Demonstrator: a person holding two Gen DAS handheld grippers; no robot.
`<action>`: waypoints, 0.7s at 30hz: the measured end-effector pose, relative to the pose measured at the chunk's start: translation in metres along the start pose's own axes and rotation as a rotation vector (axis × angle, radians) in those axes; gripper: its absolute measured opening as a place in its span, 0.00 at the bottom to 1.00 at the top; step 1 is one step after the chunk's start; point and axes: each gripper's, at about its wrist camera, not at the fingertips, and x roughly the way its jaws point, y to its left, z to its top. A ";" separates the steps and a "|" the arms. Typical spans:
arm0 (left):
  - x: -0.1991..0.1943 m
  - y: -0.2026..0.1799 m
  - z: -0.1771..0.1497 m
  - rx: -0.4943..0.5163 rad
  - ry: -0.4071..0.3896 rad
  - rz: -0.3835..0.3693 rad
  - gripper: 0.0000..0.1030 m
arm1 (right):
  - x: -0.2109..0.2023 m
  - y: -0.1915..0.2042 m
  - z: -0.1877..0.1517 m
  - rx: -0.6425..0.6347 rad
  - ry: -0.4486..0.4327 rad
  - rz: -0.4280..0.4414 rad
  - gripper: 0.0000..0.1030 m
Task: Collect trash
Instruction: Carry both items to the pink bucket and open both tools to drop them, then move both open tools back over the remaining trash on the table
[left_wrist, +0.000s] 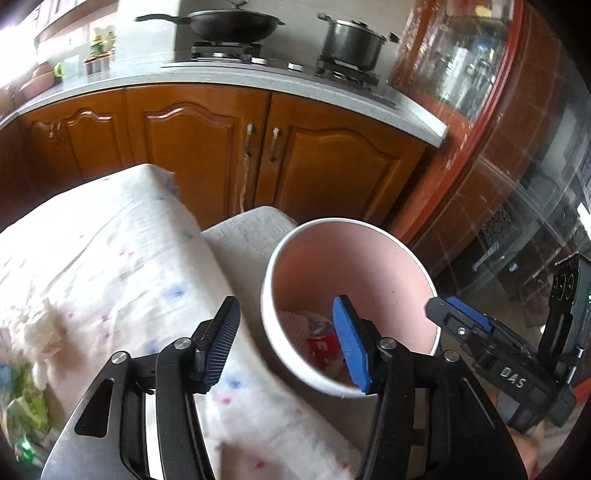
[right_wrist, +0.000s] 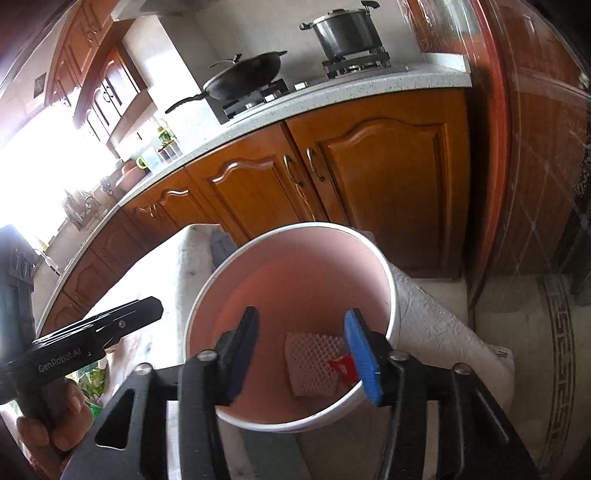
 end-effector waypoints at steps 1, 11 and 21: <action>-0.007 0.007 -0.003 -0.019 -0.008 0.001 0.53 | -0.002 0.002 -0.001 0.000 -0.006 0.004 0.66; -0.064 0.060 -0.034 -0.120 -0.098 0.083 0.58 | -0.023 0.033 -0.013 -0.010 -0.092 0.064 0.83; -0.116 0.116 -0.070 -0.219 -0.153 0.152 0.61 | -0.028 0.075 -0.027 -0.052 -0.094 0.131 0.85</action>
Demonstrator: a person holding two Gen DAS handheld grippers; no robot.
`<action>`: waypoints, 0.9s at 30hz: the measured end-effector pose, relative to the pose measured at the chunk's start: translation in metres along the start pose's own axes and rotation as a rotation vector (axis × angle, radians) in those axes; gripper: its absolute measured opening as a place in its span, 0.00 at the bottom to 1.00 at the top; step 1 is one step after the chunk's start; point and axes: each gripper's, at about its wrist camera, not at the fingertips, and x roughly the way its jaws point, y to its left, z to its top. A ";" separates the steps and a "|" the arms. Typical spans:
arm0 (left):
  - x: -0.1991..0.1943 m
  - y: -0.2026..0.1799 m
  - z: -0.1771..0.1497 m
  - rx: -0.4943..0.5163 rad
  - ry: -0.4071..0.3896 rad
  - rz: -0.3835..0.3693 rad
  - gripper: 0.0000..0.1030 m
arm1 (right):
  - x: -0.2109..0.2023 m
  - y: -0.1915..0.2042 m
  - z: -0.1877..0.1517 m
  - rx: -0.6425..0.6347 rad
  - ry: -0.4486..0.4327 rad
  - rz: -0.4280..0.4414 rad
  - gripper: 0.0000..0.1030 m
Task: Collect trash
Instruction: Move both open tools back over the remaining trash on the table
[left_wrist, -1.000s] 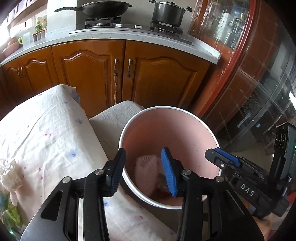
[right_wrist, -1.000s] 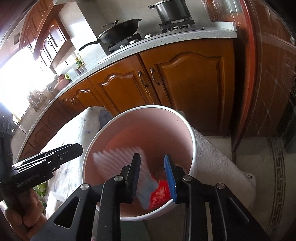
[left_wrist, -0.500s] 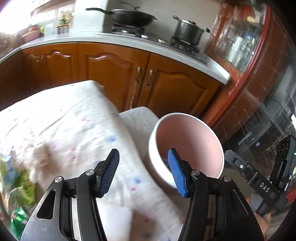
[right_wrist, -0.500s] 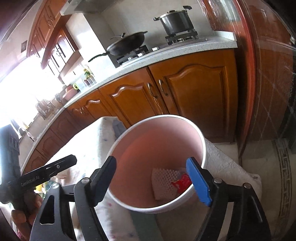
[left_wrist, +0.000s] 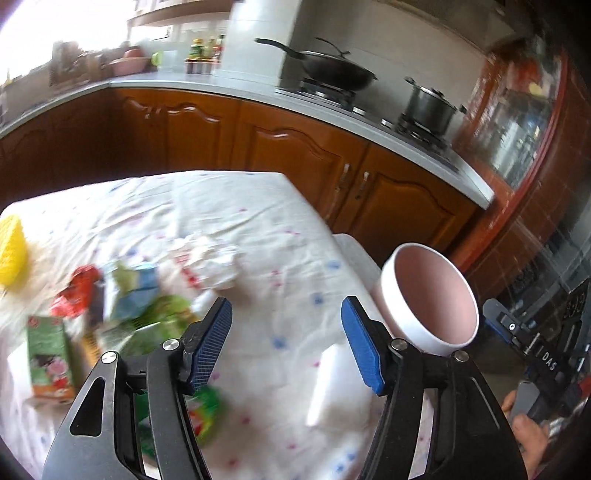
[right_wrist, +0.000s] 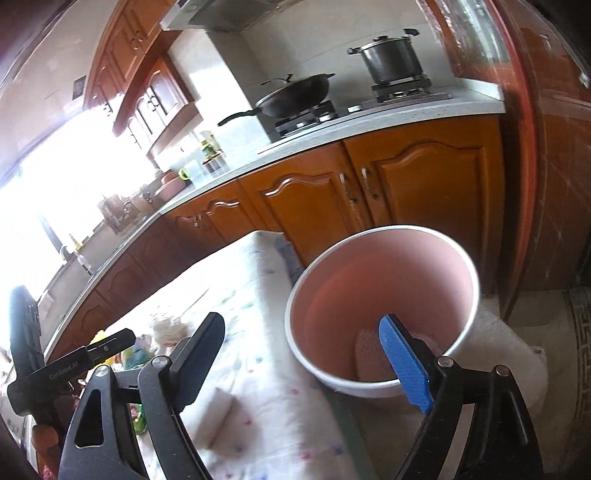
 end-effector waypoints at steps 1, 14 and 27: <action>-0.005 0.007 -0.001 -0.013 -0.005 0.000 0.61 | 0.000 0.004 -0.002 -0.004 0.002 0.006 0.85; -0.038 0.076 -0.017 -0.081 -0.042 0.078 0.70 | 0.011 0.064 -0.023 -0.083 0.030 0.083 0.92; -0.035 0.123 -0.008 -0.086 -0.019 0.169 0.70 | 0.037 0.120 -0.028 -0.182 0.081 0.163 0.92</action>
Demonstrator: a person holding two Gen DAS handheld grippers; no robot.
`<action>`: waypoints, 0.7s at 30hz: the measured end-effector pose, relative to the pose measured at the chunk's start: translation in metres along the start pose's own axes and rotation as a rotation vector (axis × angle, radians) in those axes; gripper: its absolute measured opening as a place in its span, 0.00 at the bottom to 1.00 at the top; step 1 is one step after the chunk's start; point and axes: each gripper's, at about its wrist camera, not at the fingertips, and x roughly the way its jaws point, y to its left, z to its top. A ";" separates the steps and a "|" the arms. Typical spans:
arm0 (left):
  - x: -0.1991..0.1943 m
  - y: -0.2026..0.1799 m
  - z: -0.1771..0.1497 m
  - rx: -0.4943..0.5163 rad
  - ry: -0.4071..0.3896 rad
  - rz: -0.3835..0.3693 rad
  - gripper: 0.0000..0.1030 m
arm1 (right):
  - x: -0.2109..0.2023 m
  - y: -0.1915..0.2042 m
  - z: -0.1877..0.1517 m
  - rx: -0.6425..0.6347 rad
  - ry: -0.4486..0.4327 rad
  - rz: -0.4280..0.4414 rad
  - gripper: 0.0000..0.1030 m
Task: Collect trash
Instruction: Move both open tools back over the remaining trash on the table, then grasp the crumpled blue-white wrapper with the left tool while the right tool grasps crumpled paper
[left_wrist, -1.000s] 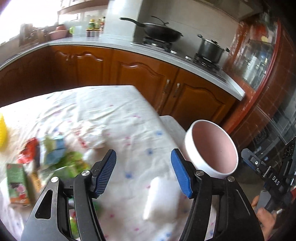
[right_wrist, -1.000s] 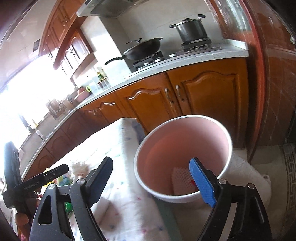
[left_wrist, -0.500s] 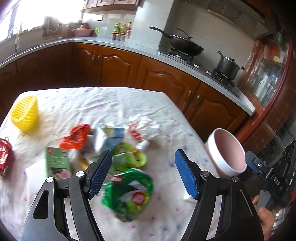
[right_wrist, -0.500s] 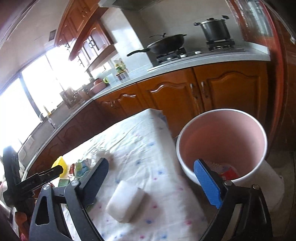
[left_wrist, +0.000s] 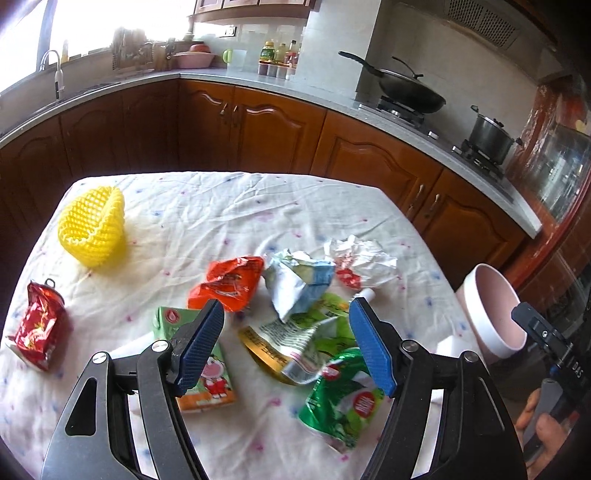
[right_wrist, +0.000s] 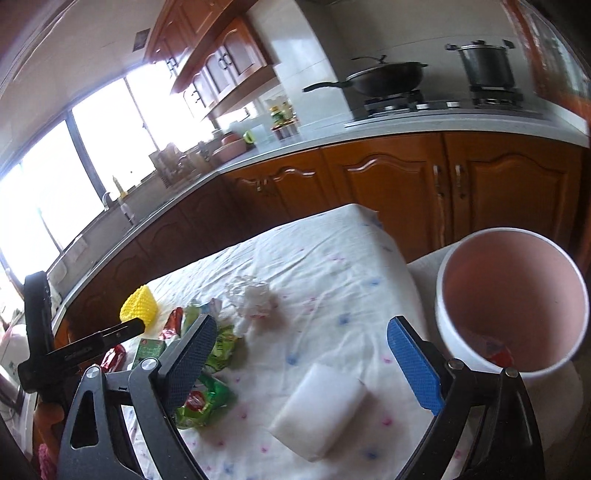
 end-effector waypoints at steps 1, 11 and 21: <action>0.001 0.000 0.001 0.003 0.004 0.003 0.70 | 0.004 0.003 0.001 -0.003 0.008 0.009 0.92; 0.030 -0.012 0.007 0.071 0.079 0.002 0.69 | 0.052 0.027 0.012 -0.033 0.067 0.077 0.89; 0.072 -0.012 0.012 0.080 0.175 0.006 0.40 | 0.123 0.042 0.018 -0.053 0.197 0.091 0.62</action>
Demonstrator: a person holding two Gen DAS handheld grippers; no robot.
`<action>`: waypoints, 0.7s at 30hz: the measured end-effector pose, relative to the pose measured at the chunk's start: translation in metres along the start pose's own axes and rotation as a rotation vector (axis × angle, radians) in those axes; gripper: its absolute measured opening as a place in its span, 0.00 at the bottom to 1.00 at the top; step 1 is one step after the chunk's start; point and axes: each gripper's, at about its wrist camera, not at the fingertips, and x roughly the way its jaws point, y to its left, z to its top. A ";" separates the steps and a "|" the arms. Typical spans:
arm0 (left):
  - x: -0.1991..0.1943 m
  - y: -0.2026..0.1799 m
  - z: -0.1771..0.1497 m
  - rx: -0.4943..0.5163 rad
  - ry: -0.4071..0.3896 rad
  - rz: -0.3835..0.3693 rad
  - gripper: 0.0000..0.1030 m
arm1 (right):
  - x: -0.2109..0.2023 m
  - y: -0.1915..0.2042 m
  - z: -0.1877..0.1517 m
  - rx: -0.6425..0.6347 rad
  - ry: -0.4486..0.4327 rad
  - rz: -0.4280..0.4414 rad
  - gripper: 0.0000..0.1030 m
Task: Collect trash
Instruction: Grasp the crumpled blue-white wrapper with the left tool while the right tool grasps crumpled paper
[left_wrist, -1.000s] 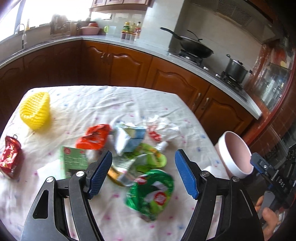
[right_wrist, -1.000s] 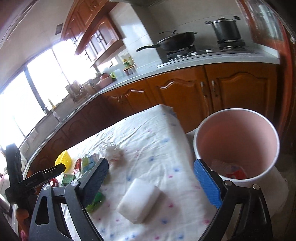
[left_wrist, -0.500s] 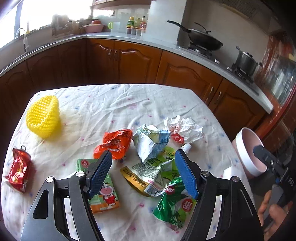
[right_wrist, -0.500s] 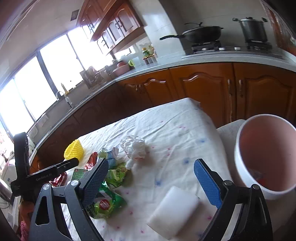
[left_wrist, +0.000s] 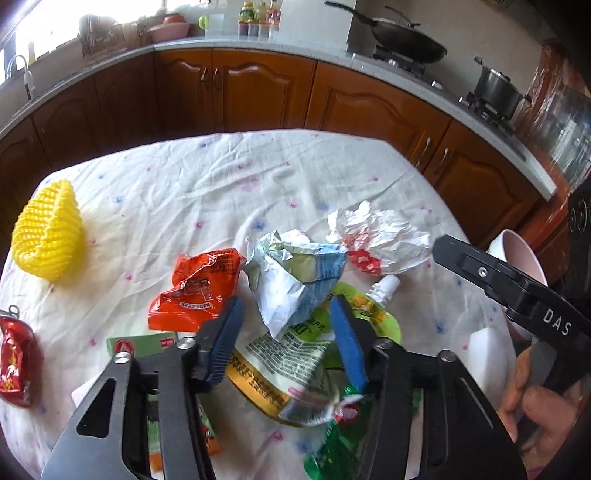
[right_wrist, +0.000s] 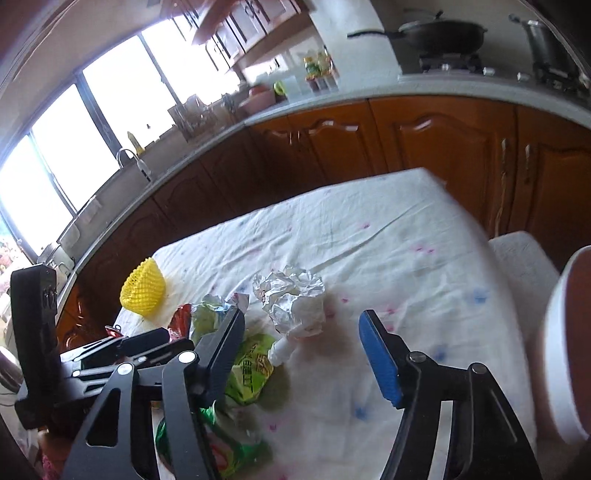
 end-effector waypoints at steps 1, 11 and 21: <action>0.004 0.002 0.001 -0.006 0.012 0.000 0.36 | 0.007 0.000 0.001 0.003 0.014 0.003 0.61; 0.011 0.014 -0.001 -0.060 0.020 -0.041 0.11 | 0.036 0.001 0.004 -0.010 0.061 0.005 0.14; -0.032 -0.005 0.005 -0.038 -0.075 -0.109 0.10 | -0.027 -0.013 0.005 0.022 -0.070 0.020 0.14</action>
